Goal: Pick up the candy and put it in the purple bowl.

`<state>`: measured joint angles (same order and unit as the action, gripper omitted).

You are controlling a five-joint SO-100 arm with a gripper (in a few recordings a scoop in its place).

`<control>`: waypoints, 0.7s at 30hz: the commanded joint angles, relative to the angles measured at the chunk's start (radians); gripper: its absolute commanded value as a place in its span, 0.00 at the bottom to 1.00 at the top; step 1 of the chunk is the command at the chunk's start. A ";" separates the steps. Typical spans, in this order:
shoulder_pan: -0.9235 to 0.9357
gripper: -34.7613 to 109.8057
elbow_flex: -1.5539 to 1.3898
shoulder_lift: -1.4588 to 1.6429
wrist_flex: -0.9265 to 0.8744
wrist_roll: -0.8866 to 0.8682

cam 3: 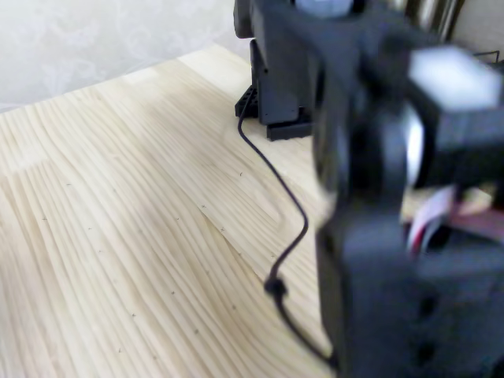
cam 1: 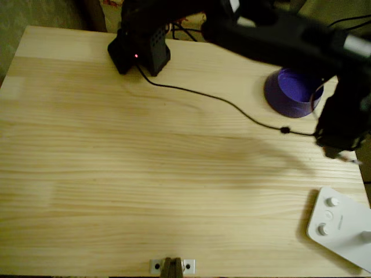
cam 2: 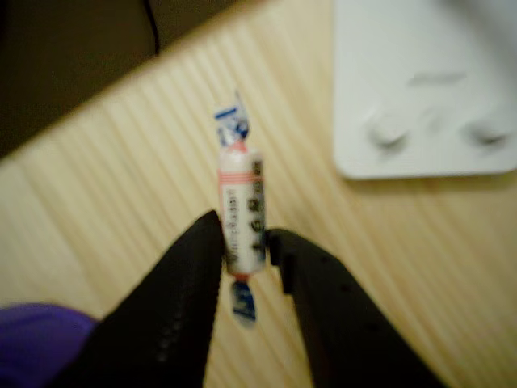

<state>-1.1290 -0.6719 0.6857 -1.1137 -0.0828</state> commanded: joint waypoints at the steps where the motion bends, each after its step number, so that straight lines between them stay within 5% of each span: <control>1: -0.026 0.25 0.008 0.290 -0.034 -0.015; 21: -0.229 0.25 -0.492 0.686 -0.005 -0.017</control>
<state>-1.3192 -1.0799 1.1428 -1.1551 -0.0828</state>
